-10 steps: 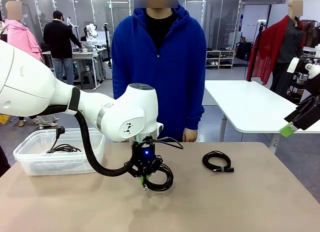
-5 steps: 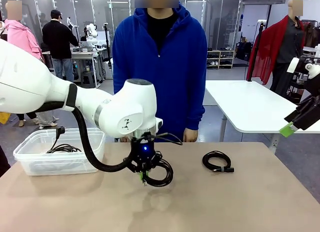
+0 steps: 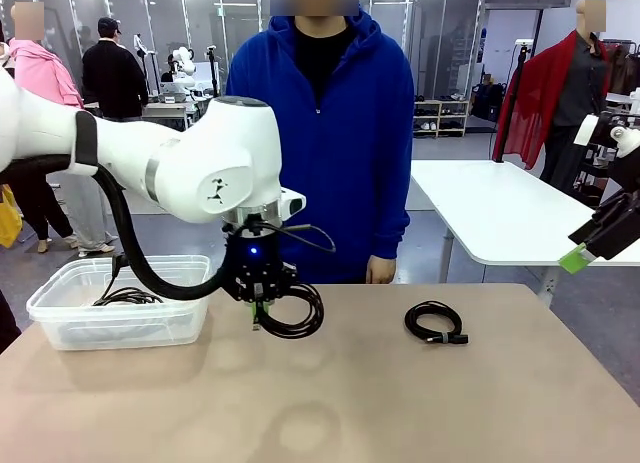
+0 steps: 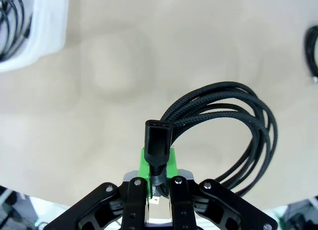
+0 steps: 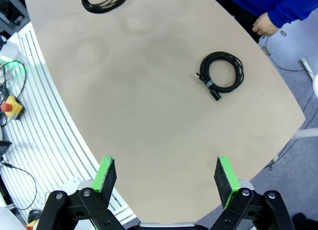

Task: Organize and store the cables.
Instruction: Place the USB Extension Cable into the Organizing box.

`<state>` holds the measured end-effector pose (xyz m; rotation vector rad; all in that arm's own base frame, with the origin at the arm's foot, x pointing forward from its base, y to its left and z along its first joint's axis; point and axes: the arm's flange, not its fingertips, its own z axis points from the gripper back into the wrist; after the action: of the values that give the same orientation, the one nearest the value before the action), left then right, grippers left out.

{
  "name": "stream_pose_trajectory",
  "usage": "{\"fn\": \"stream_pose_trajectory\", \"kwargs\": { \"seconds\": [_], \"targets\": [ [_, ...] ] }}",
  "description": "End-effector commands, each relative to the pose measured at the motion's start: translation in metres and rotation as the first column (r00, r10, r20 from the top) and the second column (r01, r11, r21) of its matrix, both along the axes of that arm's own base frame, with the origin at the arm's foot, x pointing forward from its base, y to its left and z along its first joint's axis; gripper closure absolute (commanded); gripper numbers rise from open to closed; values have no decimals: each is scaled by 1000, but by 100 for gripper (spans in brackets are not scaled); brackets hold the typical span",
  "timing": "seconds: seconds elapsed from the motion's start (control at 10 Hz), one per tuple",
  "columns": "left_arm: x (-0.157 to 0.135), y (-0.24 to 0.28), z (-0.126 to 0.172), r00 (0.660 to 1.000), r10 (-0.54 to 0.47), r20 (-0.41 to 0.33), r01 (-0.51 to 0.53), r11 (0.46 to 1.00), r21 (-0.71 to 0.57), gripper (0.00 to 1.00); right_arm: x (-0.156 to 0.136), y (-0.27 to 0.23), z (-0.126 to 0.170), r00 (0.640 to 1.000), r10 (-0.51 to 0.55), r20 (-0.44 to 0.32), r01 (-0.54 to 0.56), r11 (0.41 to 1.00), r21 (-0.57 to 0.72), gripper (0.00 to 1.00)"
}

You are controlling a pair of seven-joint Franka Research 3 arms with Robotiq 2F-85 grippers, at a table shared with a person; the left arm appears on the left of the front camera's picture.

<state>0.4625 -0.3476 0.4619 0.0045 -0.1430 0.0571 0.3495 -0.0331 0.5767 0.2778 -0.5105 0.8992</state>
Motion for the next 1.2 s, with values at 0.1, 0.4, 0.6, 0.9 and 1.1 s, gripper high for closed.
{"fn": "stream_pose_trajectory", "kwargs": {
  "seconds": [0.1,0.4,0.6,0.9,1.1],
  "targets": [
    [5,39,11,991,-126,-31,127,991,33,86,-1,0,-1,1000,12,2,-12,1000,12,0],
    [17,87,16,978,-206,10,206,978,26,86,-1,0,-1,1000,12,2,-12,1000,12,0],
    [19,111,13,977,-210,23,211,977,-15,86,-1,0,-1,1000,12,2,-12,1000,12,0],
    [15,126,10,975,-221,40,222,975,-26,86,-1,0,-1,1000,12,2,-12,1000,12,0],
    [23,120,11,981,-193,15,193,981,3,86,-1,0,-1,1000,12,2,-12,1000,12,0]
  ]
}}
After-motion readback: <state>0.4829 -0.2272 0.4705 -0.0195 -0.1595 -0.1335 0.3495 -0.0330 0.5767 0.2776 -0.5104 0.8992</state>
